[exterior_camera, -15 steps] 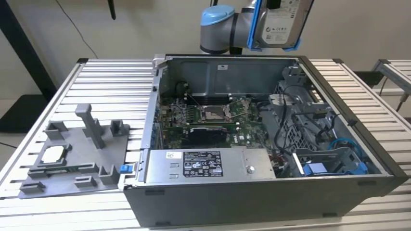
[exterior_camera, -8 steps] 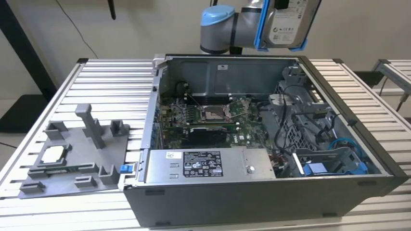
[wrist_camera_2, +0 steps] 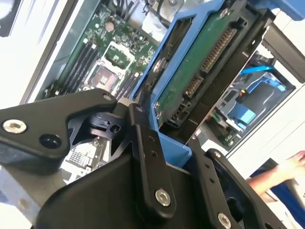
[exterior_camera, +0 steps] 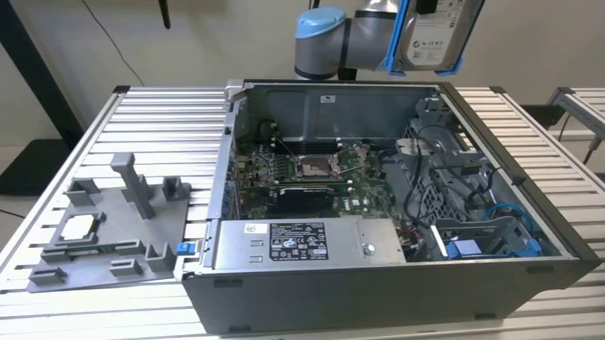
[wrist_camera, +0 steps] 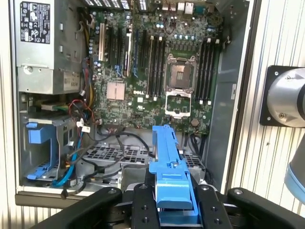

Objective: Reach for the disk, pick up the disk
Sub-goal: 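Pick up the disk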

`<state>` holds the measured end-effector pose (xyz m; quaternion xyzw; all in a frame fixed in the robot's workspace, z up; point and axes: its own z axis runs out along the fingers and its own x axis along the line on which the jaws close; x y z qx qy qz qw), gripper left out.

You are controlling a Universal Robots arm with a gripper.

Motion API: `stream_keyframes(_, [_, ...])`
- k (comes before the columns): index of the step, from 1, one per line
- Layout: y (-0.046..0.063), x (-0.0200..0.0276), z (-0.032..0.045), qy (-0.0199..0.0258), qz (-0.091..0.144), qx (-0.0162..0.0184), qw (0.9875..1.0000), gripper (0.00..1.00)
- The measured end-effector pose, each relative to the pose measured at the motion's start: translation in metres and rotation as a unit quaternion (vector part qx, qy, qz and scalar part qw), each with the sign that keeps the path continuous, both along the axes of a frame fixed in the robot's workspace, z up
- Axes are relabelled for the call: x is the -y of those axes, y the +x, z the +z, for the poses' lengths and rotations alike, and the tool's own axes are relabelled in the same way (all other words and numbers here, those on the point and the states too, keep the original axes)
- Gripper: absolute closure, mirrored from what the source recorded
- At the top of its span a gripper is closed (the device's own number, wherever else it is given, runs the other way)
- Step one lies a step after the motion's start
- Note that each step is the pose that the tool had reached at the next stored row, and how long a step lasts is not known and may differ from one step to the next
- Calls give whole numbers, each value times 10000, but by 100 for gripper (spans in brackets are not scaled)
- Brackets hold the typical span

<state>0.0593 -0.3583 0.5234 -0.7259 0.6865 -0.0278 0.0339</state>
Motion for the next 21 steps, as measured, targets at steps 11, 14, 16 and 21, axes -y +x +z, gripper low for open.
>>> stream_keyframes(11, [13, 0, 0, 0, 0, 0, 10000, 100])
stream_keyframes(14, [15, 18, 0, 0, 1, 0, 10000, 100])
stream_keyframes(16, [14, 53, -2, 0, 0, 0, 10000, 100])
stream_keyframes(21, [14, 162, -10, 0, -2, -1, 10000, 100])
